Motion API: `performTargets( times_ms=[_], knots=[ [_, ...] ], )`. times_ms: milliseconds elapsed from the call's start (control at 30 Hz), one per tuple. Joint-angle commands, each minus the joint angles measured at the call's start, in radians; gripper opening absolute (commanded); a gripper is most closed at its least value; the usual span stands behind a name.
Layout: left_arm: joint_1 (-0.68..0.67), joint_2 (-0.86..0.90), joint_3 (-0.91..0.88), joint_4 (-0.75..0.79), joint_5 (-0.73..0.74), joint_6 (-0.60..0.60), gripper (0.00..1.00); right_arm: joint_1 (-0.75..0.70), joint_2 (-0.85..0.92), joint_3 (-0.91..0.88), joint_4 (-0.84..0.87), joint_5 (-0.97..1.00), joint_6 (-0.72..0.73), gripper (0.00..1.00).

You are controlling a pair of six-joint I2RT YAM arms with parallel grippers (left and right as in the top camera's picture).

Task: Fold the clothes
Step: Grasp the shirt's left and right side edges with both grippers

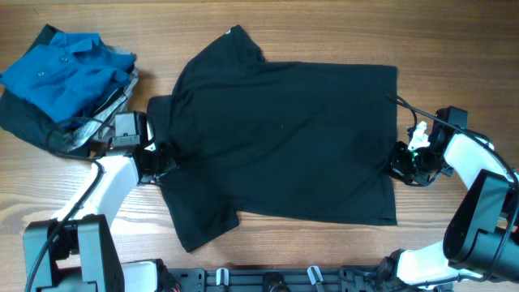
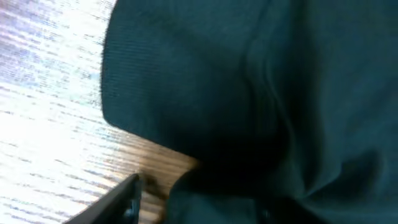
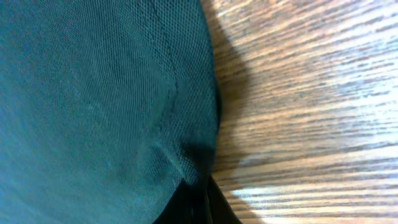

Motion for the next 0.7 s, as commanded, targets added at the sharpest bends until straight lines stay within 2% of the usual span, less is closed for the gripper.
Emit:
performTargets(
  times_ms=[0, 167, 200, 233, 267, 367, 467, 500, 600, 667],
  knots=[
    [0.007, 0.008, -0.015, 0.001, -0.012, 0.008, 0.49, -0.002, 0.018, 0.017, 0.002, -0.016, 0.007, 0.04],
    [0.007, 0.008, -0.015, -0.129, 0.053, 0.032, 0.34, -0.004, 0.018, 0.017, 0.007, -0.01, 0.028, 0.05],
    [0.008, 0.008, -0.015, -0.133, 0.048, 0.048, 0.43, -0.008, 0.018, 0.018, 0.017, -0.008, 0.033, 0.04],
    [0.007, 0.008, -0.015, -0.132, 0.049, 0.057, 0.69, -0.015, 0.018, 0.02, 0.032, -0.006, 0.053, 0.04],
    [0.008, 0.008, -0.014, -0.128, 0.049, 0.058, 0.88, -0.028, 0.018, 0.024, 0.047, 0.008, 0.08, 0.04],
    [0.008, 0.008, -0.005, -0.113, 0.05, 0.058, 0.99, -0.081, 0.018, 0.046, 0.05, 0.014, 0.088, 0.04],
    [0.007, 0.008, -0.003, -0.061, 0.064, 0.058, 1.0, -0.089, 0.018, 0.051, 0.046, 0.008, 0.068, 0.04],
    [0.007, 0.008, -0.003, -0.046, 0.092, 0.059, 0.96, -0.088, 0.018, 0.051, 0.045, 0.001, 0.055, 0.04],
    [0.006, 0.008, -0.006, -0.031, 0.126, 0.059, 0.68, -0.087, 0.018, 0.051, 0.037, -0.002, 0.048, 0.04],
    [0.006, 0.008, -0.008, -0.04, 0.146, 0.06, 0.6, -0.087, 0.018, 0.051, 0.037, -0.002, 0.048, 0.05]
  ],
)
